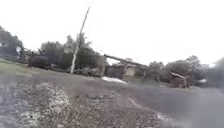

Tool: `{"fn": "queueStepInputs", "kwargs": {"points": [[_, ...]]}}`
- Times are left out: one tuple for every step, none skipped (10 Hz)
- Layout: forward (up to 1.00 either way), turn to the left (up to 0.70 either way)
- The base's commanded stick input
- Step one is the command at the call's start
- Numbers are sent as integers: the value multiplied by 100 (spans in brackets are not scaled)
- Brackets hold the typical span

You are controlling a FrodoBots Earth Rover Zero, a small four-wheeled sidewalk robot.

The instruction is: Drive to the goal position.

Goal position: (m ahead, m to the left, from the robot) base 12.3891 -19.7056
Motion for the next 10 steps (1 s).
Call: {"fn": "queueStepInputs", "kwargs": {"points": [[70, -35], [70, -35], [70, -35], [70, -35], [70, -35], [70, -35], [70, -35], [70, -35], [70, -35], [70, -35]]}}
